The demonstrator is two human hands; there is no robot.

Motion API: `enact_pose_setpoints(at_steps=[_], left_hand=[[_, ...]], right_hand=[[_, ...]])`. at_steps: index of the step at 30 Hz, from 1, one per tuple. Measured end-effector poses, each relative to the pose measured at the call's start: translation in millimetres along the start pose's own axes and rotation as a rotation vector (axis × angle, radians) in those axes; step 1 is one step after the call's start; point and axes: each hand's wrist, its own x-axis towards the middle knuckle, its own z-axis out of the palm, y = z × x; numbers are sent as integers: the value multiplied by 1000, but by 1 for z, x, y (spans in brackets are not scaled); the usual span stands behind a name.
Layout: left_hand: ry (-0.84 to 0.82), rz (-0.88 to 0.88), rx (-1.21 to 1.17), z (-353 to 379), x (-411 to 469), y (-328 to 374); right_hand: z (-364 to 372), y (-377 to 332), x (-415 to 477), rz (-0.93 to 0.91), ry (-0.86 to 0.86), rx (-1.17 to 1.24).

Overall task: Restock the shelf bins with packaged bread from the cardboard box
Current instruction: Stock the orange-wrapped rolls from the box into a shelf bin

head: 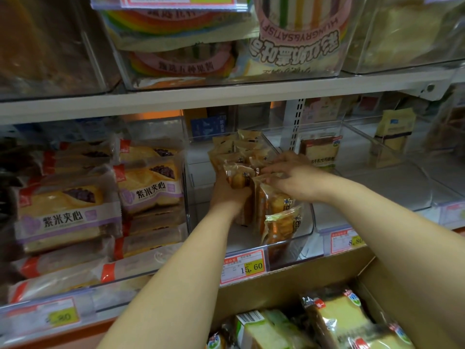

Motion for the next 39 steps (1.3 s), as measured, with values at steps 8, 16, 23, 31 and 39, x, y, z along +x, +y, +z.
enact_pose_setpoints(at_steps=[8, 16, 23, 31, 39], left_hand=[[115, 35, -3, -2, -1, 2], [-23, -138, 27, 3, -2, 4], [29, -211, 164, -2, 1, -4], [30, -178, -9, -3, 4, -8], [20, -221, -140, -2, 11, -11]], right_hand=[[4, 6, 5, -4, 25, 37], [5, 8, 4, -29, 27, 30], [5, 8, 4, -26, 14, 63], [5, 9, 3, -30, 12, 65], [7, 9, 3, -33, 22, 86]])
